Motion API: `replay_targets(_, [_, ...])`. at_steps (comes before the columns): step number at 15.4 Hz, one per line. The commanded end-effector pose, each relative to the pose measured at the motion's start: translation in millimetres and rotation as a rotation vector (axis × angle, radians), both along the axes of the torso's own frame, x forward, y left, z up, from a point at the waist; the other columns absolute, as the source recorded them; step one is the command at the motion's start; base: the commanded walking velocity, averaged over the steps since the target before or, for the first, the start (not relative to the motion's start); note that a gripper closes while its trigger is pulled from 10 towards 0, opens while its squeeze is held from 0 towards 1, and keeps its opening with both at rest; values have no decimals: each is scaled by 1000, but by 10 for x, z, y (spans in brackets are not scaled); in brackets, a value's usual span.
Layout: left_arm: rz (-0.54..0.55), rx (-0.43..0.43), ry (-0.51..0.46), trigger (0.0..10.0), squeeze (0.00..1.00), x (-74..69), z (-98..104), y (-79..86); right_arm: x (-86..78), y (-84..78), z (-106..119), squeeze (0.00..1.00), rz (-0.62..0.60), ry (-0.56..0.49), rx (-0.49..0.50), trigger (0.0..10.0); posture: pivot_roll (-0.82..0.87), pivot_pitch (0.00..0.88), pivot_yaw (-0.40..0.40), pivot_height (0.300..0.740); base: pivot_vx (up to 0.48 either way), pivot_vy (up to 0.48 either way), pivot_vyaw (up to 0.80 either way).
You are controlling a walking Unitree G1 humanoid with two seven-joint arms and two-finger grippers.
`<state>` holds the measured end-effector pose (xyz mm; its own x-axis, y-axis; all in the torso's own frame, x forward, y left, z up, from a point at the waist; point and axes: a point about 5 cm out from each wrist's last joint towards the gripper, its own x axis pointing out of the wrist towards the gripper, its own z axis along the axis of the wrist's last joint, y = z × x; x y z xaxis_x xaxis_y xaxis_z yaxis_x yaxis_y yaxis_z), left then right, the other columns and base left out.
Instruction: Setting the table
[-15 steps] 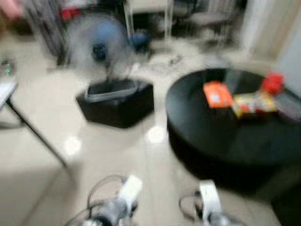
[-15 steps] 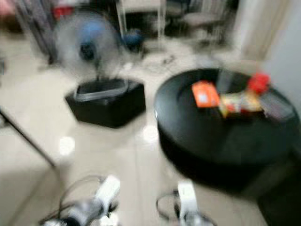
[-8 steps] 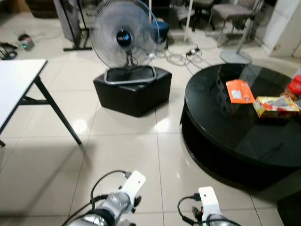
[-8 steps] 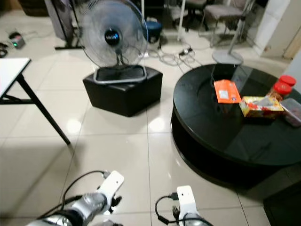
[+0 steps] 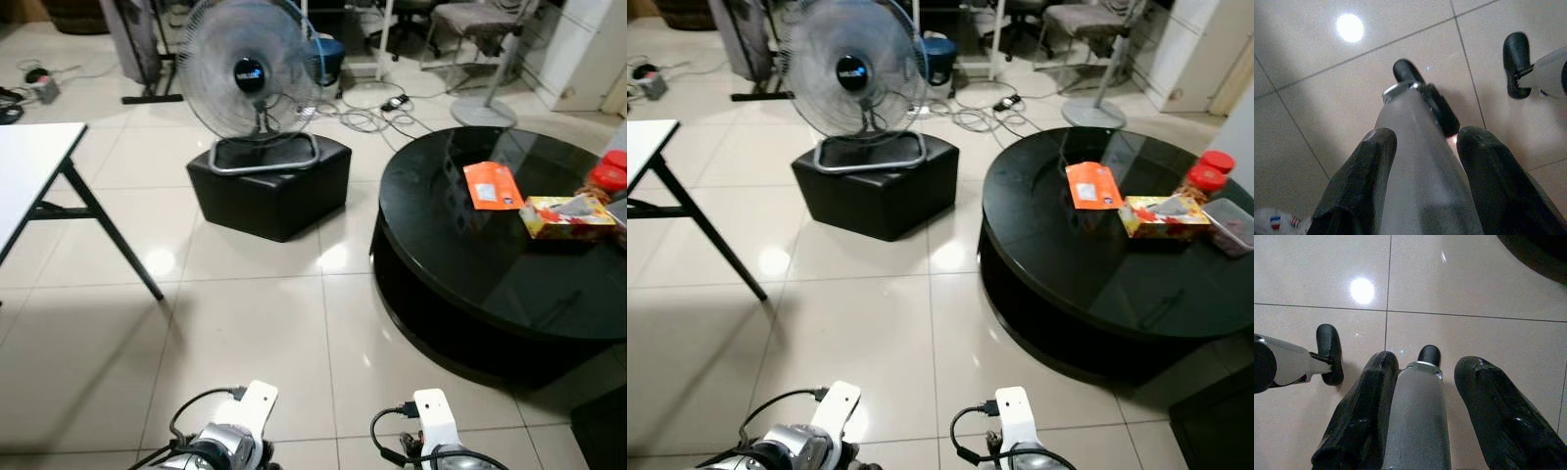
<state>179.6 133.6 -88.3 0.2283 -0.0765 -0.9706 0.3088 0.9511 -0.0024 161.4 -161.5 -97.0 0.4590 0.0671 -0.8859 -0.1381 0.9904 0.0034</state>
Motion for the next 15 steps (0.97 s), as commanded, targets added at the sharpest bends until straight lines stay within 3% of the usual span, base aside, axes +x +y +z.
replay_targets(1, [19, -3, 13, 10000, 0, -25, -10, 15, 7, 4, 2, 0, 9, 6, 3, 10000, -155, 21, 38, 731, 0, 0, 0])
replay_targets(3, [6, -92, 23, 10000, 0, -67, -23, -140, 15, 30, 8, 0, 18, 1, 41, 10000, -152, 20, 37, 731, 0, 0, 0])
replay_targets(6, [-32, -96, 33, 10000, 0, -122, -44, -190, 5, 66, 5, 0, -61, -7, 106, 10000, -136, 22, 38, 731, 0, 0, 0])
replay_targets(15, [-55, -114, 26, 10000, 0, -123, -43, -221, 15, 71, 9, 0, -40, -8, 106, 10000, -133, 22, 41, 731, 0, 0, 0])
